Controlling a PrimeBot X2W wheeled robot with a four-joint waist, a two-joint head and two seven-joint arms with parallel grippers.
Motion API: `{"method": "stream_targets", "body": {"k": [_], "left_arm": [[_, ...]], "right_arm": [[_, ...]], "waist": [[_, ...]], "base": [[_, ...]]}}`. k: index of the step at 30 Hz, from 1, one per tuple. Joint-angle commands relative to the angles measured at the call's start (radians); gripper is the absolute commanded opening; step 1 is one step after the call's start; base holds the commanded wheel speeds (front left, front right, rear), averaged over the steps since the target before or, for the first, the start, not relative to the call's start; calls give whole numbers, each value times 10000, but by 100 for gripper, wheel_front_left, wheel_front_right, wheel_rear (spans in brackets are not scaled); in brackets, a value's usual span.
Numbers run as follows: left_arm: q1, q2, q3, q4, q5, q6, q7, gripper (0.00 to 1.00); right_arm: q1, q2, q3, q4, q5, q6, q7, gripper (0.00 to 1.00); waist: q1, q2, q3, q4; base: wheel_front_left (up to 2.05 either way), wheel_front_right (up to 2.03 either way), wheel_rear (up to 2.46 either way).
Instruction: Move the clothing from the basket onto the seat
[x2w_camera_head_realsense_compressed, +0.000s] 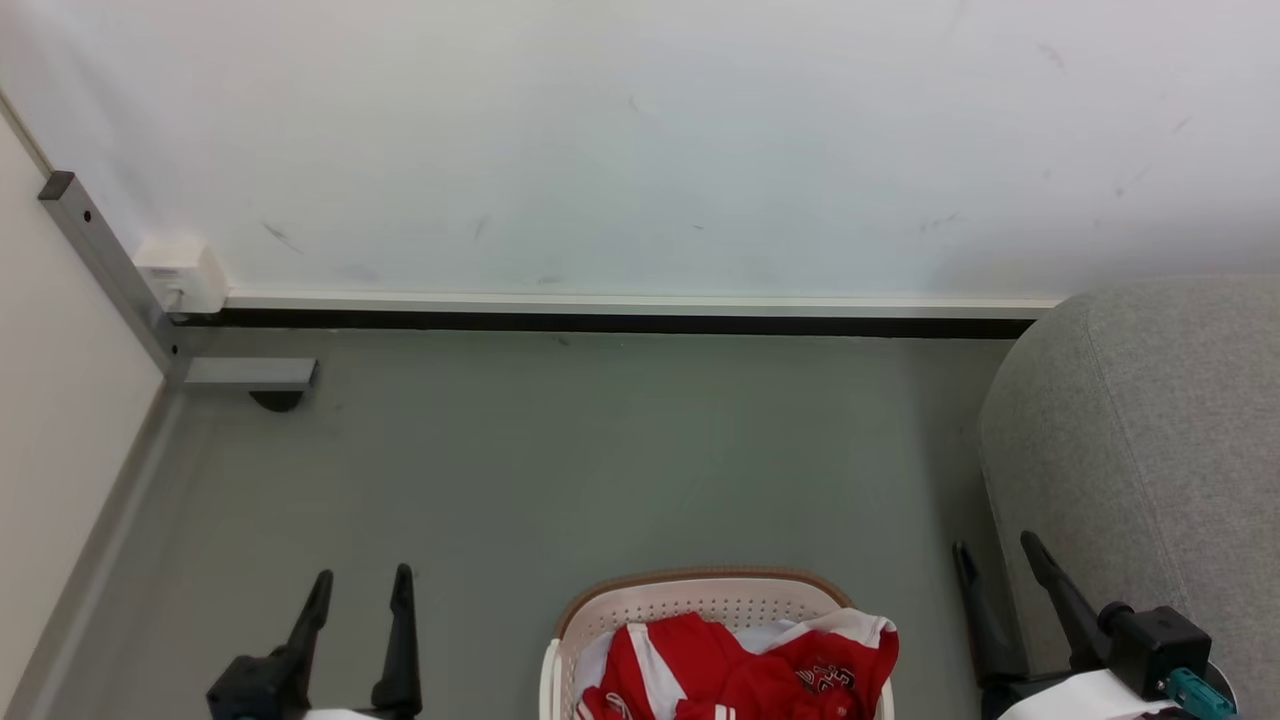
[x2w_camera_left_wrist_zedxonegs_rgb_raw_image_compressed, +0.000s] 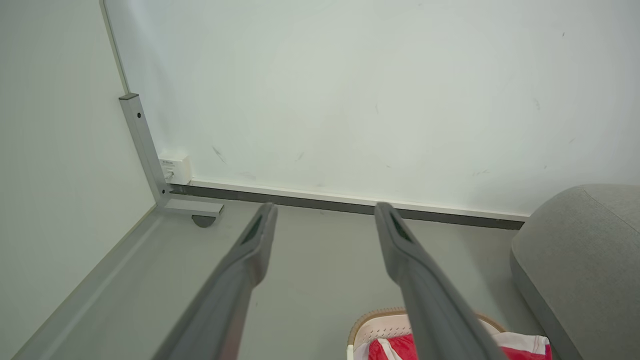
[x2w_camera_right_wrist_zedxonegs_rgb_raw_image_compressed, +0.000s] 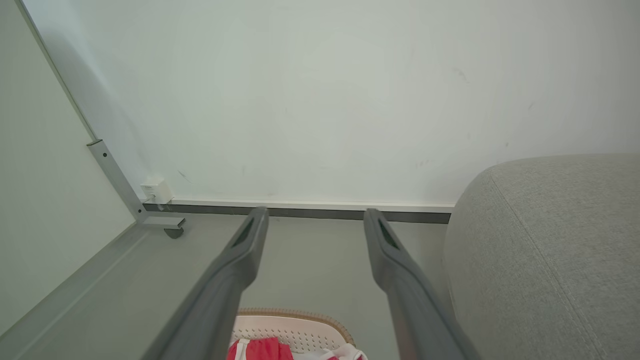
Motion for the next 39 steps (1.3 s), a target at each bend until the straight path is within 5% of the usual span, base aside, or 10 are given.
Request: {"method": "stream_targets", "body": {"k": [1, 25, 39], "left_arm": [[74, 66, 14, 33, 259, -19, -71, 100], [-618, 47, -290, -81, 877, -142, -193, 100], [-3769, 50, -3172, 1717, 1395, -701, -192, 100]], "right_arm": [[-128, -34, 23, 61, -164, -19, -80, 100], [-703, -52, -38, -266, -391, -21, -200, 100], [-2395, 49, -374, -1311, -516, -21, -198, 100]], "waist": [[0, 0, 13, -9], [0, 0, 1150, -631], [0, 0, 4255, -1164]], "base": [[0, 0, 0], [0, 0, 0], [0, 0, 0]]}}
